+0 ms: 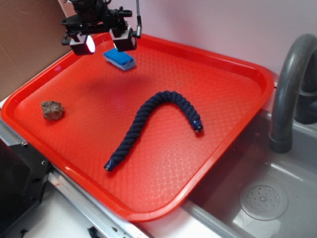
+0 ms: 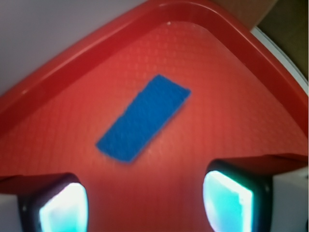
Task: Grab the blue sponge.
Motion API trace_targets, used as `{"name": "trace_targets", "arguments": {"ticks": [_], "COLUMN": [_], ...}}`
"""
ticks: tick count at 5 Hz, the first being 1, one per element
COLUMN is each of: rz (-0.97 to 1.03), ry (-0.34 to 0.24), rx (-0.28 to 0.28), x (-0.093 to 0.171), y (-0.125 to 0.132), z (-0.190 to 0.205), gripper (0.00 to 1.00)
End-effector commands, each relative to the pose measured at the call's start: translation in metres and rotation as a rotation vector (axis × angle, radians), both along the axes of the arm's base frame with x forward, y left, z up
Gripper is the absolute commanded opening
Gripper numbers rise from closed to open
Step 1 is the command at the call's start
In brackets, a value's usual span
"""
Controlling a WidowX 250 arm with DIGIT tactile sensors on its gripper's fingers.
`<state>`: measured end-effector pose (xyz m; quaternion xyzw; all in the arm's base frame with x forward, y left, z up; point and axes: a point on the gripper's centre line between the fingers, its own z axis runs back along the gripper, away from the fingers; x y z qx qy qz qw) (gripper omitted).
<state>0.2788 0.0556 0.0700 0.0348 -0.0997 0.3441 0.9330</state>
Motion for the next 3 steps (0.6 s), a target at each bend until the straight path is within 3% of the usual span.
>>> {"name": "trace_targets", "arguments": {"ticks": [1,3], "rz": [0.03,0.017], "ry": [-0.076,-0.038], "rx": [-0.02,-0.064], "x": [0.022,0.031], "y": [0.031,0.035], "z": [-0.001,-0.035], "gripper": [1.0,1.0]}}
